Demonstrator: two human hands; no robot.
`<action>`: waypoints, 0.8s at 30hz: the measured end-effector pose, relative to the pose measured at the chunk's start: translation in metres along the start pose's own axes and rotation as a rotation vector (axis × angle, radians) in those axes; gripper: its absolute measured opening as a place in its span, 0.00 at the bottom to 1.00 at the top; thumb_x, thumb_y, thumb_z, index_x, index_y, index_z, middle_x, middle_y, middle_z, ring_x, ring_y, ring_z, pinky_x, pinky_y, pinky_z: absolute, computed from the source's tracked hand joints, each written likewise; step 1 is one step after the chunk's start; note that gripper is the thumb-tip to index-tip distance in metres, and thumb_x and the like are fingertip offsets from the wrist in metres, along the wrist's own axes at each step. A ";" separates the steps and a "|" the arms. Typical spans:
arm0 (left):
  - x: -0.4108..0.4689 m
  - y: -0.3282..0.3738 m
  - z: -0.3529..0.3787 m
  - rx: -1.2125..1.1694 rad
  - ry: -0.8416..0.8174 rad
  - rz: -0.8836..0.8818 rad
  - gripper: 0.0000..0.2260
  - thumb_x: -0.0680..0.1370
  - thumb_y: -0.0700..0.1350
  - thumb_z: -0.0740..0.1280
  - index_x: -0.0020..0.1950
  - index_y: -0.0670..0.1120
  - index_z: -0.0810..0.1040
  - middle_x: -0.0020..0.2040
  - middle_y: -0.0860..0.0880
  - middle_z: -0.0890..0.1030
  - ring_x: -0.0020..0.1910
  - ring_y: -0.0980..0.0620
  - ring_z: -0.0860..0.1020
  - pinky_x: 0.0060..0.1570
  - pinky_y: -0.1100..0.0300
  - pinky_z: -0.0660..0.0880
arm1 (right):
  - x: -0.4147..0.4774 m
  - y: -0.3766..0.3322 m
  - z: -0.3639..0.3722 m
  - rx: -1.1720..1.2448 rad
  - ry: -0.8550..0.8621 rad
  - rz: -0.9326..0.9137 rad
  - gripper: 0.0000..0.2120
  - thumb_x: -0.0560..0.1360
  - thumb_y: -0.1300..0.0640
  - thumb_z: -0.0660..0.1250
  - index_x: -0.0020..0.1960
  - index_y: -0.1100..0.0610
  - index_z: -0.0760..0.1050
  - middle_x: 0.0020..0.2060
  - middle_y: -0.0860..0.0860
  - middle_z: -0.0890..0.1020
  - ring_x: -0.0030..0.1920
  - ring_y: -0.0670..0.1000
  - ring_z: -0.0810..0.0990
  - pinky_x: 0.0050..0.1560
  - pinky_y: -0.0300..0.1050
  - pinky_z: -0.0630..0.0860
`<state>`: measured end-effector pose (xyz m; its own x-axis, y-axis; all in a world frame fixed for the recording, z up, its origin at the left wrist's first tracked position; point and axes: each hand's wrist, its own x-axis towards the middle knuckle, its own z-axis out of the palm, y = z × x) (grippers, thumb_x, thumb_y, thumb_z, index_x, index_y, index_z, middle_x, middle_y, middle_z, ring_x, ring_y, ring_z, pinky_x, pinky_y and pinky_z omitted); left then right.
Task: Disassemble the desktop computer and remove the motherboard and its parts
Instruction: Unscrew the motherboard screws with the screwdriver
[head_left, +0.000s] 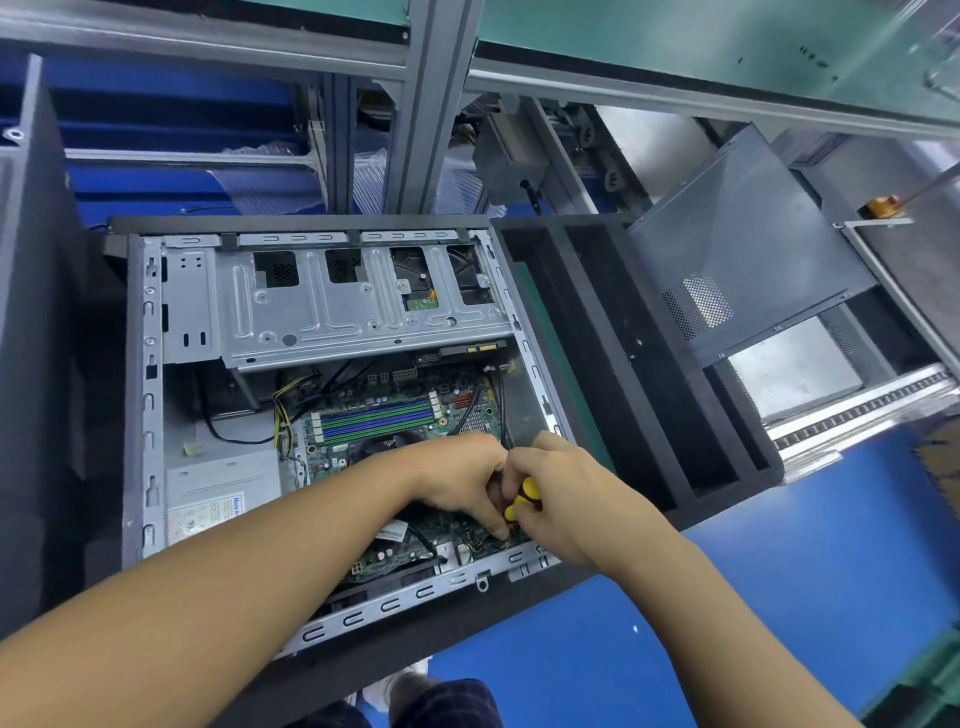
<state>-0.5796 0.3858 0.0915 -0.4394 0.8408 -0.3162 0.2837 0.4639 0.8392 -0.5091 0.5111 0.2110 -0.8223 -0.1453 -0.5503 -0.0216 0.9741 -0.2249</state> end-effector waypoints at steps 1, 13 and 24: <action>0.000 0.001 0.001 0.013 0.010 0.008 0.14 0.67 0.51 0.80 0.32 0.56 0.75 0.31 0.57 0.77 0.29 0.62 0.73 0.28 0.69 0.65 | 0.000 -0.001 0.000 0.013 0.014 0.008 0.04 0.77 0.52 0.68 0.51 0.49 0.74 0.51 0.48 0.70 0.46 0.51 0.75 0.45 0.46 0.74; 0.000 -0.002 -0.005 -0.032 -0.049 -0.033 0.14 0.69 0.48 0.80 0.31 0.60 0.78 0.31 0.63 0.79 0.31 0.66 0.76 0.31 0.73 0.67 | 0.004 -0.002 -0.001 -0.036 -0.020 0.005 0.11 0.76 0.64 0.67 0.54 0.51 0.76 0.50 0.48 0.71 0.48 0.53 0.75 0.46 0.50 0.77; -0.002 -0.001 -0.004 0.000 -0.054 -0.026 0.10 0.68 0.50 0.80 0.39 0.51 0.80 0.38 0.55 0.82 0.39 0.55 0.80 0.40 0.55 0.77 | 0.005 -0.002 0.004 -0.037 0.056 -0.026 0.07 0.82 0.58 0.61 0.57 0.53 0.76 0.52 0.50 0.73 0.47 0.51 0.72 0.44 0.45 0.72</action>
<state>-0.5827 0.3824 0.0928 -0.4000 0.8421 -0.3617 0.2730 0.4863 0.8301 -0.5105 0.5075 0.2057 -0.8518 -0.1619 -0.4981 -0.0640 0.9761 -0.2078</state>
